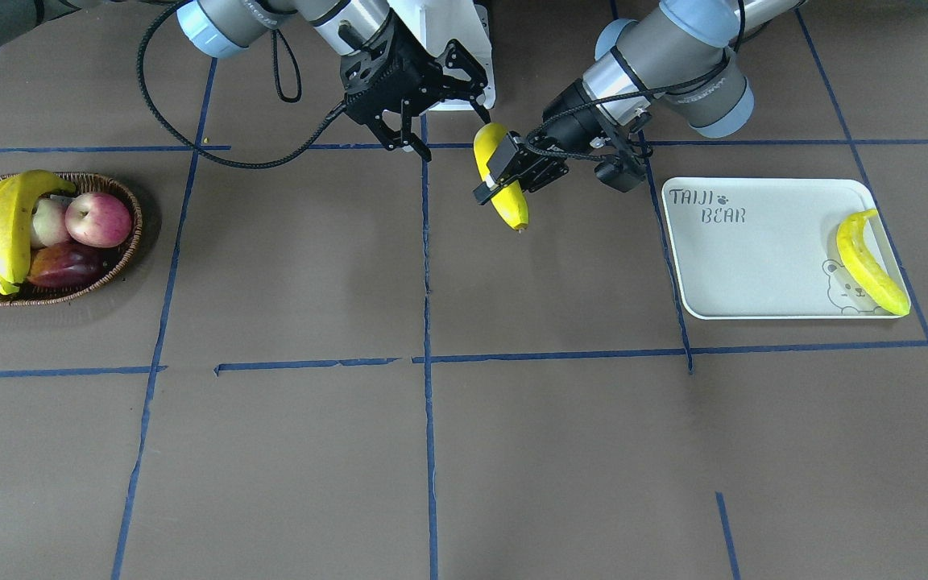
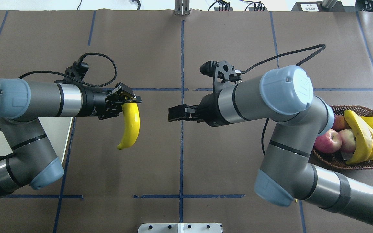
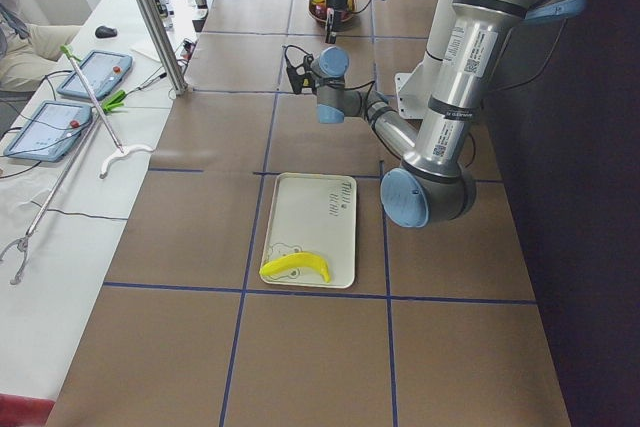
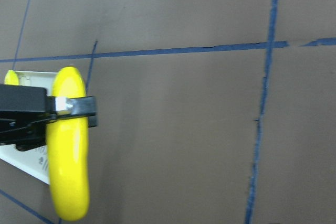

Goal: Transfer all bananas from basket to plate

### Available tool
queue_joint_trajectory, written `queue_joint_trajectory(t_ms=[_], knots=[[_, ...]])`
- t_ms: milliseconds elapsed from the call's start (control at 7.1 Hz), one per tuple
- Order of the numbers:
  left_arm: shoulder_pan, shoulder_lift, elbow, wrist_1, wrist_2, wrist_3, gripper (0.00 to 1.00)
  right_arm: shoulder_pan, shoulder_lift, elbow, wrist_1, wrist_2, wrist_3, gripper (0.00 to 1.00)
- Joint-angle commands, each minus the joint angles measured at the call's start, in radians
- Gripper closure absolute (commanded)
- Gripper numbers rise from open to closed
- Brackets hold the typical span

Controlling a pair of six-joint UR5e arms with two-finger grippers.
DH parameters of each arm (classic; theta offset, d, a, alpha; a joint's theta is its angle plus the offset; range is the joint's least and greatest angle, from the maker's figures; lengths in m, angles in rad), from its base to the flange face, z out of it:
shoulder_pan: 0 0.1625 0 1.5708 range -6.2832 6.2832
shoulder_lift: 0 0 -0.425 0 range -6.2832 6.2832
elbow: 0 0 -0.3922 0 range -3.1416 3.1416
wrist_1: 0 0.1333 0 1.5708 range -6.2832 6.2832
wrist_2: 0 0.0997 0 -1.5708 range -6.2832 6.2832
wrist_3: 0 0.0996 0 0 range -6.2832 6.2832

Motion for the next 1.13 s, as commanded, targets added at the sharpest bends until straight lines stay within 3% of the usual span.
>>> queue_joint_trajectory(t_ms=[0,422,563,704,985], knots=[[-0.036,0.145,-0.043,0.065,-0.004,0.003,1.00,0.103,-0.086,0.016,-0.085,0.081,-0.087,0.00],[-0.109,0.335,-0.104,0.137,-0.010,0.014,1.00,0.142,-0.118,0.141,-0.529,0.084,-0.408,0.00],[-0.125,0.388,-0.085,0.154,-0.021,0.018,1.00,0.165,-0.166,0.190,-0.602,0.084,-0.511,0.00],[-0.147,0.405,-0.054,0.216,-0.038,0.129,1.00,0.198,-0.239,0.219,-0.604,0.086,-0.638,0.00],[-0.238,0.440,0.006,0.264,-0.039,0.299,1.00,0.220,-0.271,0.227,-0.603,0.087,-0.693,0.00]])
